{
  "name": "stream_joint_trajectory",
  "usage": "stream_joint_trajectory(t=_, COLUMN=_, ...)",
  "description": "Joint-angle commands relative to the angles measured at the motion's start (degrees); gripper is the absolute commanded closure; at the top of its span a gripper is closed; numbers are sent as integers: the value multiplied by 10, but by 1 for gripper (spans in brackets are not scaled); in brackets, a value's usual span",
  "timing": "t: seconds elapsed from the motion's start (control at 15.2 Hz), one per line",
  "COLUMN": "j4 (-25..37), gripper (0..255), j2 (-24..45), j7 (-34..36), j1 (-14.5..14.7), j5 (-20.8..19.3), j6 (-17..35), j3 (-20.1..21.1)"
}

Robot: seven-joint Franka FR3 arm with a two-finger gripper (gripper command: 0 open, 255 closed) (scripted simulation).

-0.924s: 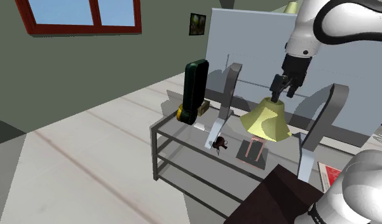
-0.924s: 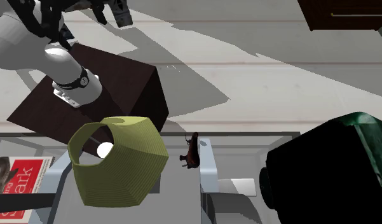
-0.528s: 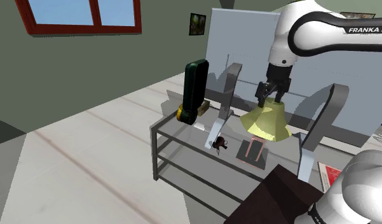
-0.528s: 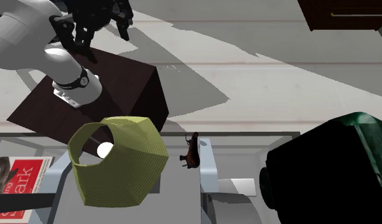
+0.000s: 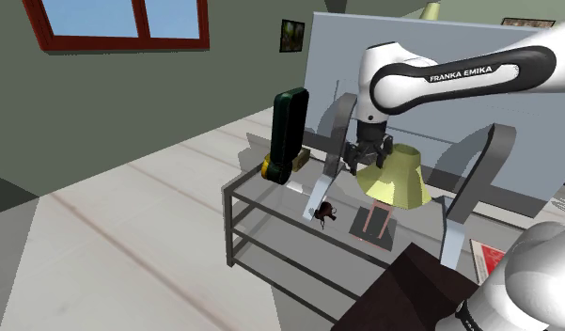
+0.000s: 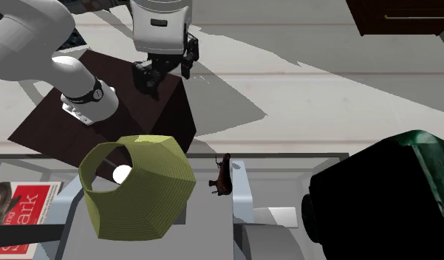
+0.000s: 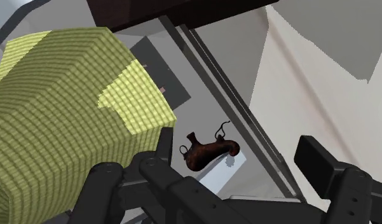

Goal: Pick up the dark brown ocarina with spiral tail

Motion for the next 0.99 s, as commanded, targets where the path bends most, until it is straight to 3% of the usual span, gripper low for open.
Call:
stream_joint_trajectory(t=0.0, j4=8, gripper=0, j2=45, j7=23, j1=-3, j5=-4, j6=23, j3=5)
stream_joint_trajectory(t=0.92, j4=173, gripper=0, j2=372, j7=163, j1=-6, j5=-42, j6=96, j3=6)
